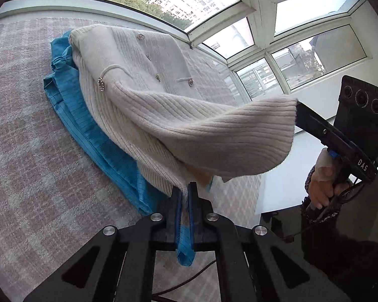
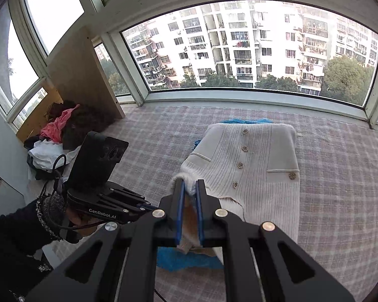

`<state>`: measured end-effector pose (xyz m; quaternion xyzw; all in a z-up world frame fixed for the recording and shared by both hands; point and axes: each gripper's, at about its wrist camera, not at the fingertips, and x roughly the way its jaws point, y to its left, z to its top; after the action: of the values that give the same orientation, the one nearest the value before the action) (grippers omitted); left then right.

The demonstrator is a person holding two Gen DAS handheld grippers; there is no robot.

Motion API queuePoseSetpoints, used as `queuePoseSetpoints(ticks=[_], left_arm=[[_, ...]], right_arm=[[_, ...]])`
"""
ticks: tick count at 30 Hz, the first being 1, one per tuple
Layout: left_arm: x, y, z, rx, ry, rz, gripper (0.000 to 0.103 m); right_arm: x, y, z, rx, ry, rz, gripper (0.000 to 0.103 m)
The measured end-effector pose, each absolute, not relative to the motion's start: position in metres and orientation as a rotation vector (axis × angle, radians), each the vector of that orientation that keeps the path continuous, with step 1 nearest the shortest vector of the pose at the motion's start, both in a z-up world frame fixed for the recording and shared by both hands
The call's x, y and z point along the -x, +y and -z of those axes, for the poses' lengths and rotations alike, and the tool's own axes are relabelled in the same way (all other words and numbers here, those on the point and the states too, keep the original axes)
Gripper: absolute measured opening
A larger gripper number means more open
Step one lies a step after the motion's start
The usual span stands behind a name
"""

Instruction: Fold clothes

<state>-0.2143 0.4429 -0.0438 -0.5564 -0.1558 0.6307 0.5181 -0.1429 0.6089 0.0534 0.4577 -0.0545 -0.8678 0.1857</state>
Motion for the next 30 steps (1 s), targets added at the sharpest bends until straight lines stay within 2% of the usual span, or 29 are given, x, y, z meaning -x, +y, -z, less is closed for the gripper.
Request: queuePoseSetpoints(ticks=[2, 5, 7, 8, 11, 16, 21, 25, 27, 30], left_arm=[[0.214, 0.447, 0.043, 1.331, -0.425, -1.491, 0.004], [0.205, 0.468, 0.073, 1.454, -0.234, -1.545, 0.004], [0.2, 0.466, 0.081, 1.483, -0.236, -1.535, 0.006], [0.199, 0.463, 0.08, 1.481, -0.25, -1.534, 0.009], [0.193, 0.448, 0.063, 1.446, -0.209, -1.575, 0.034], [0.177, 0.423, 0.045, 1.435, -0.108, -1.602, 0.035], [0.173, 0.398, 0.015, 1.383, -0.095, -1.646, 0.035], [0.183, 0.415, -0.023, 1.221, -0.063, -1.714, 0.035], [0.182, 0.442, -0.017, 1.207, -0.001, -1.698, 0.035], [0.18, 0.476, 0.032, 1.323, 0.113, -1.637, 0.035]], right_arm=[[0.142, 0.606, -0.049, -1.305, -0.148, 2.425, 0.009], [0.142, 0.602, -0.043, -1.328, -0.139, 2.397, 0.009], [0.138, 0.597, -0.03, -1.365, -0.152, 2.356, 0.009], [0.135, 0.595, -0.022, -1.387, -0.169, 2.322, 0.009], [0.127, 0.587, -0.001, -1.449, -0.158, 2.262, 0.01], [0.109, 0.582, 0.015, -1.548, -0.139, 2.137, 0.013], [0.103, 0.62, -0.007, -1.447, -0.323, 2.22, 0.02], [0.124, 0.641, -0.006, -1.472, -0.224, 2.456, 0.02], [0.138, 0.652, 0.02, -1.597, -0.187, 2.46, 0.02], [0.16, 0.667, 0.049, -1.734, -0.145, 2.47, 0.02]])
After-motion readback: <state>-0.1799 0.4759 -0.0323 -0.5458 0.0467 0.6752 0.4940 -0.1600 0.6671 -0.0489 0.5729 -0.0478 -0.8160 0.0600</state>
